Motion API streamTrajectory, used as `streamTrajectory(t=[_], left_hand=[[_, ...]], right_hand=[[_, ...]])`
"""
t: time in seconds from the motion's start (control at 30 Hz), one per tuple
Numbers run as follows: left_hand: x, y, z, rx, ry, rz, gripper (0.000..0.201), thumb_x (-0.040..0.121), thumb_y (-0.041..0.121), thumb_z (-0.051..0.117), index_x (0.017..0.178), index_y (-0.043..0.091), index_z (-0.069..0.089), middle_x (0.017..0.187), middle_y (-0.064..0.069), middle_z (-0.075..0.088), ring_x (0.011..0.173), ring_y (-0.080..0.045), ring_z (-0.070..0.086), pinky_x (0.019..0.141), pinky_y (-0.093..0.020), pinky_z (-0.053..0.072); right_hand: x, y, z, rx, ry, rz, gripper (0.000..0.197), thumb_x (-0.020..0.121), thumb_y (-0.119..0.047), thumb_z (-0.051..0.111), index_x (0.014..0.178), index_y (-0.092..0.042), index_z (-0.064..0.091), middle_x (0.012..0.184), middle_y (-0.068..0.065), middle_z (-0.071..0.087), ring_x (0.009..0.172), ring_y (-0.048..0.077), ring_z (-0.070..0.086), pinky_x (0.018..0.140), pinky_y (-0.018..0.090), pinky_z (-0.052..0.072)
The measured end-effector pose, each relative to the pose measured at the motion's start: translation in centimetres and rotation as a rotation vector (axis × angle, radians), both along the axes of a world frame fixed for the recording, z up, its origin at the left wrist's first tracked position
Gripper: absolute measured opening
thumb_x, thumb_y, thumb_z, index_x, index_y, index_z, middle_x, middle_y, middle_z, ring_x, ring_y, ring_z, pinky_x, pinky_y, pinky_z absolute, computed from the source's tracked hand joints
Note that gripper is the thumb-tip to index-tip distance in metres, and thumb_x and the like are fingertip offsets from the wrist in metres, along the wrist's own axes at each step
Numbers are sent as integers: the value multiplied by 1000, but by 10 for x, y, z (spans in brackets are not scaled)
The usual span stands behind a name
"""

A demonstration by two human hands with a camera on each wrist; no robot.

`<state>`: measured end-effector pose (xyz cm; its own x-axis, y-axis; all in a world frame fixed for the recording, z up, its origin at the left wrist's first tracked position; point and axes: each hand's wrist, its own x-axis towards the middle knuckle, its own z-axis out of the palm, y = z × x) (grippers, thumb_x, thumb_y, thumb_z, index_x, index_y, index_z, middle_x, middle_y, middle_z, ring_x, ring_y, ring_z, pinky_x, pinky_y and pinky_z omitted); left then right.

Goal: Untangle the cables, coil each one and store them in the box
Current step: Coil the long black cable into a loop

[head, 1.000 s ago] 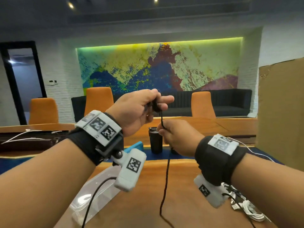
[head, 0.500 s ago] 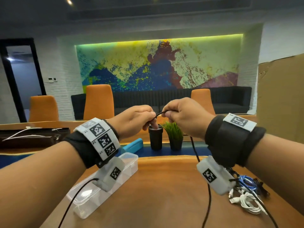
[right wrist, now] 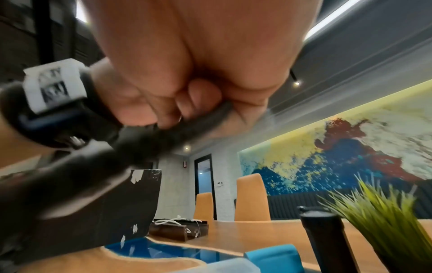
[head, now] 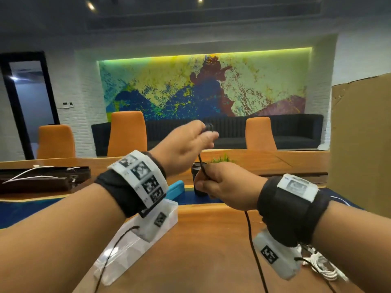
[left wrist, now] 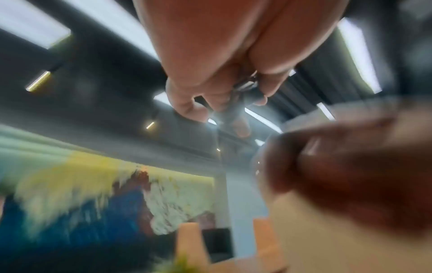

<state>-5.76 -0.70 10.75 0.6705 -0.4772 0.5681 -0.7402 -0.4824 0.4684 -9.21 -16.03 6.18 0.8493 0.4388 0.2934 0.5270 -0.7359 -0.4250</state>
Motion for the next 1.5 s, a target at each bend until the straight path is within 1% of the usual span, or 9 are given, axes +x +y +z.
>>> streamTrajectory(t=[0.07,0.2,0.47,0.7,0.9,1.1,1.2,1.33,1.5], left_hand=[[6,5,-10,280,-135,78,33,100,41,41,100,12,56,104,-5,68,96,-20,65,86,-45,51],[7,14,-21,292,-134,14,35,105,34,36,90,10,56,83,-2,57,76,-10,54,70,-28,42],[-8,14,-19,-103,483,-204,35,106,31,42,81,13,59,81,-8,60,63,-9,45,61,-27,34],[-10,28,29,-855,700,-499,32,103,37,39,77,22,49,83,4,64,57,-3,47,56,-24,30],[-3,75,114,-1003,396,-583,33,106,36,36,78,25,49,98,11,69,64,0,51,58,-24,31],[-11,55,105,-741,347,-185,20,104,36,44,90,24,49,92,5,70,63,-3,49,54,-21,27],[-4,31,58,-472,348,2,23,104,34,48,91,16,56,89,-2,72,61,-7,47,50,-22,29],[4,13,14,-322,422,10,35,104,36,47,84,13,63,85,-13,56,63,-13,42,53,-26,29],[-1,13,13,-709,744,-152,27,101,36,50,79,21,53,76,1,63,57,-7,44,56,-24,24]], right_hand=[[-1,-5,8,-27,-127,43,17,96,-24,58,91,-10,66,83,3,64,77,20,60,72,33,50],[12,-22,14,72,-340,6,12,93,-23,63,89,-15,71,75,-3,65,71,13,57,66,29,47],[33,-38,11,191,-588,8,22,97,-27,56,90,-11,70,75,-3,61,72,14,56,66,27,45],[56,-50,-32,260,-315,-172,26,103,-30,41,93,-18,61,72,-5,54,68,16,51,70,47,50],[54,-43,-64,359,226,-243,25,104,-29,40,96,-17,60,76,5,53,64,21,51,59,36,47],[52,-36,-55,-156,201,-365,55,91,-48,61,135,-15,51,125,6,61,114,23,59,94,36,50],[39,-30,-20,143,39,-251,83,82,-49,71,150,-21,32,143,1,49,126,16,49,106,35,43],[25,-13,23,526,-134,-31,67,86,-28,72,146,-24,41,128,-2,59,116,7,56,105,31,45],[23,-8,26,940,85,127,15,96,-13,58,108,-10,67,82,9,61,62,16,55,59,31,54]])
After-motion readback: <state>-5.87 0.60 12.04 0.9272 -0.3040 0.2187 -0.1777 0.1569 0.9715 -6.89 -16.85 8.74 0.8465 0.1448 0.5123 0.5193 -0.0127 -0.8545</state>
